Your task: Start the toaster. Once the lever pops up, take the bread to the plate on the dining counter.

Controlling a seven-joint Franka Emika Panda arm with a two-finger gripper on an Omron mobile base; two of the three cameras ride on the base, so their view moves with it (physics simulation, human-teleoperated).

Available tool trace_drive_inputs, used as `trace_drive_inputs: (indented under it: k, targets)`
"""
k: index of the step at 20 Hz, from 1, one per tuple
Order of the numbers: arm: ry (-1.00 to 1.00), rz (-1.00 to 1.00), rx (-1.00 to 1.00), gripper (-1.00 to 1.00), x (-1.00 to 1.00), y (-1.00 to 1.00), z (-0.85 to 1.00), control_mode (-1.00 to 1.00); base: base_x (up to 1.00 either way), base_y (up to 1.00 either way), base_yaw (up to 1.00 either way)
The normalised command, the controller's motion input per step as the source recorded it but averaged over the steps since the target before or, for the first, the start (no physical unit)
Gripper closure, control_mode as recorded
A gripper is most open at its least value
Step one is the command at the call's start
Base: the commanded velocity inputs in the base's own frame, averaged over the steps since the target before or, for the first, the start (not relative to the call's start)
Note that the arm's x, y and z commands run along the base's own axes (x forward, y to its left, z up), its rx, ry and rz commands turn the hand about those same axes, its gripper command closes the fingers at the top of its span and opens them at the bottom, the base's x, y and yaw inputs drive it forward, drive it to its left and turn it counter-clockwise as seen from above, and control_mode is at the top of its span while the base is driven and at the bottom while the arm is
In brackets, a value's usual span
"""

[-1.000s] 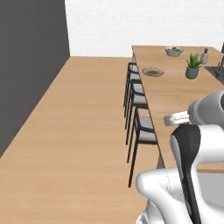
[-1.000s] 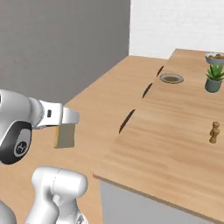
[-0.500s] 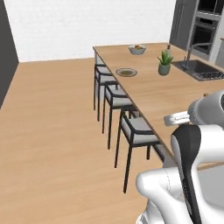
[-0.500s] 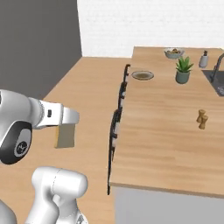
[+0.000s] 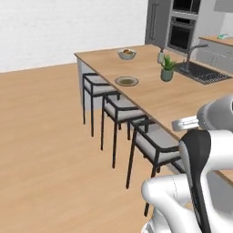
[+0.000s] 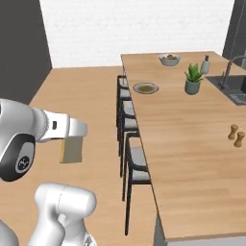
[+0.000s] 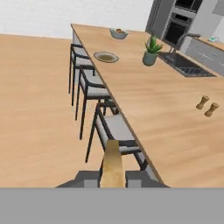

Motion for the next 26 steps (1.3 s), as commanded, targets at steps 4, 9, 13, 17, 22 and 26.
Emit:
trace_drive_inputs:
  k: [4,9,13,17,22,26]
  targets:
    - [0.0,0.0,0.0,1.0,0.0,0.0,0.0,1.0,0.9,1.0,-0.34]
    - [0.0,0.0,0.0,1.0,0.0,0.0,0.0,1.0,0.77,1.0,-0.35]
    - [0.0,0.0,0.0,1.0,0.0,0.0,0.0,1.0,0.7,1.0,-0.38]
    - [0.0,0.0,0.0,1.0,0.0,0.0,0.0,1.0,0.65,1.0,-0.42]
    - [0.0,0.0,0.0,1.0,0.0,0.0,0.0,1.0,0.6,1.0,-0.46]
    - [0.0,0.0,0.0,1.0,0.0,0.0,0.0,1.0,0.58,0.97,-0.49]
